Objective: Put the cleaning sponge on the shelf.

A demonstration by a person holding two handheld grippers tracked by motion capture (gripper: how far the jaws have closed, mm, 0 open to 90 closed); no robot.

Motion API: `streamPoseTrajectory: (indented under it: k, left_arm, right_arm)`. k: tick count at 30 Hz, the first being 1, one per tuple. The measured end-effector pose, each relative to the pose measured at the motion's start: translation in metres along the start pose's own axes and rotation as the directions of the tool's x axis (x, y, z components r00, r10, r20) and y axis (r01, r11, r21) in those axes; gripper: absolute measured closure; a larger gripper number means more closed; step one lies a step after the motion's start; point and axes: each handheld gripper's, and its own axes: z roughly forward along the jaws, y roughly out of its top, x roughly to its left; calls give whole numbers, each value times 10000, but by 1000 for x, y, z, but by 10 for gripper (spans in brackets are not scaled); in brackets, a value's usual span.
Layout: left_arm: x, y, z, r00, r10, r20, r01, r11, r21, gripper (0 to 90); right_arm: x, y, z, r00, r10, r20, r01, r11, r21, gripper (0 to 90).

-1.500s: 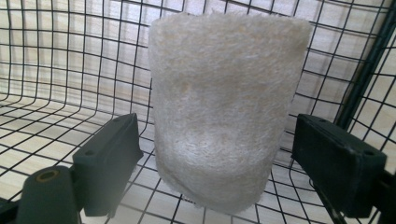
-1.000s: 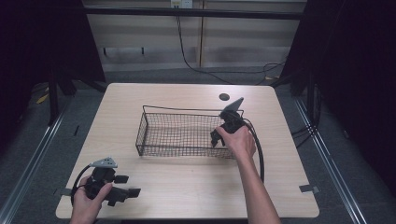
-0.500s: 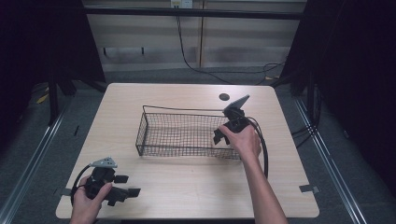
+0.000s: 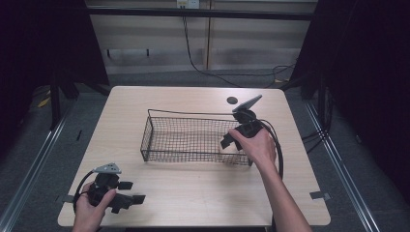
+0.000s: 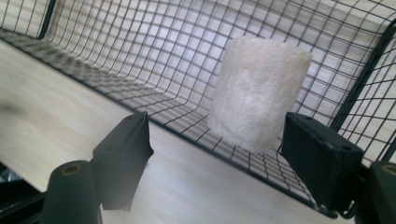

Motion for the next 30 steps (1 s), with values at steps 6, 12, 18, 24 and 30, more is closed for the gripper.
streamPoseTrajectory:
  k: [6, 12, 18, 24, 30]
  left_arm:
    - [0, 0, -1, 10000, -55, -7, 55, 10000, -62, 193]
    - [1, 0, -2, 10000, -57, -5, 56, 9999, -127, 193]
    - [2, 0, -2, 10000, -82, -19, 82, 9998, -161, 193]
    - [2, -1, -3, 9999, -146, -8, 146, 9997, -217, 193]
    - [2, -1, -3, 9998, -219, -40, 218, 9993, -288, 193]
  right_arm:
    - [12, -9, -5, 9973, -715, -165, 712, 9973, -192, 261]
    - [29, -22, -5, 9869, -1593, -253, 1584, 9868, -341, 262]
    - [44, -36, -7, 9767, -2094, -471, 2072, 9771, -485, 268]
    - [51, -52, -4, 9640, -2545, -770, 2487, 9655, -777, 301]
    - [51, -66, 0, 9592, -2740, -701, 2670, 9590, -949, 297]
